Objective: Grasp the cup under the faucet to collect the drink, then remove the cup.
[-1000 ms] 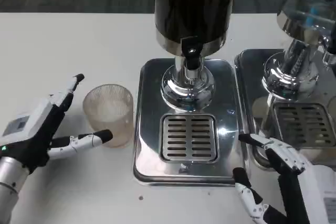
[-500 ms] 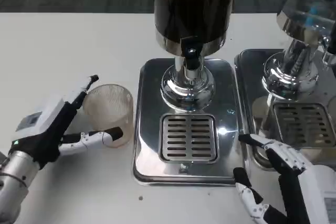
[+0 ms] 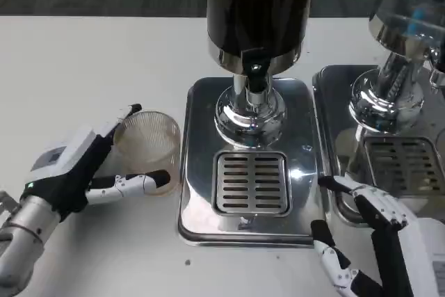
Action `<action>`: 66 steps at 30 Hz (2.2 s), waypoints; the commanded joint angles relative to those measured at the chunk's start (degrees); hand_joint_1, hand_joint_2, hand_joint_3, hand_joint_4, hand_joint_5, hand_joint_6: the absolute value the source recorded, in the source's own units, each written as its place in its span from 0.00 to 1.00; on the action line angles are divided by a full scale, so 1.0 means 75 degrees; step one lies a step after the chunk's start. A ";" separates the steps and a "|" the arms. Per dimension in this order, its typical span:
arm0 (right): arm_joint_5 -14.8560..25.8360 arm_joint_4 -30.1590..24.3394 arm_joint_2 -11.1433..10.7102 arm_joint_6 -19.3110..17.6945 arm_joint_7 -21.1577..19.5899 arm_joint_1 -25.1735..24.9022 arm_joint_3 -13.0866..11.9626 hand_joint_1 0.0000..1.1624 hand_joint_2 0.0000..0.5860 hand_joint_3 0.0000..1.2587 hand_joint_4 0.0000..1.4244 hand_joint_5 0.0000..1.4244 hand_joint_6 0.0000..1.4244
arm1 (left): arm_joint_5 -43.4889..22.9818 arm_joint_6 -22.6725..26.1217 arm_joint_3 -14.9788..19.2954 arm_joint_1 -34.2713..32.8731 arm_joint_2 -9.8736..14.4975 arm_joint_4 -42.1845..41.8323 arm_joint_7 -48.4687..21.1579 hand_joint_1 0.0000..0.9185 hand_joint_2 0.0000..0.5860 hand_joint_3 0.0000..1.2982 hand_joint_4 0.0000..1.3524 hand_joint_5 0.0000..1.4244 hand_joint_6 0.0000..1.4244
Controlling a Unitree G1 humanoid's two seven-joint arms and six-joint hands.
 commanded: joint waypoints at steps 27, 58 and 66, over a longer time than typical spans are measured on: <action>0.0296 -0.0271 -0.0043 0.0016 0.0237 0.0193 -0.0085 0.35 0.71 0.30 0.29 0.25 0.25 | 0.0037 -0.0035 -0.0167 -0.0080 -0.0250 0.0107 0.0558 0.24 0.27 0.39 0.43 0.56 0.68; 0.0482 0.0079 0.0004 -0.0184 0.0250 -0.0057 0.0042 0.37 0.72 0.30 0.31 0.26 0.22 | 0.0056 -0.0531 0.0127 0.0618 0.0236 -0.0674 0.2143 0.24 0.29 0.43 0.49 0.64 0.80; 0.0537 0.0027 0.0012 -0.0183 0.0210 -0.0006 0.0046 0.37 0.72 0.30 0.31 0.26 0.20 | 0.0093 -0.0730 0.0207 0.0754 0.0183 -0.1228 0.2121 0.24 0.29 0.43 0.49 0.65 0.80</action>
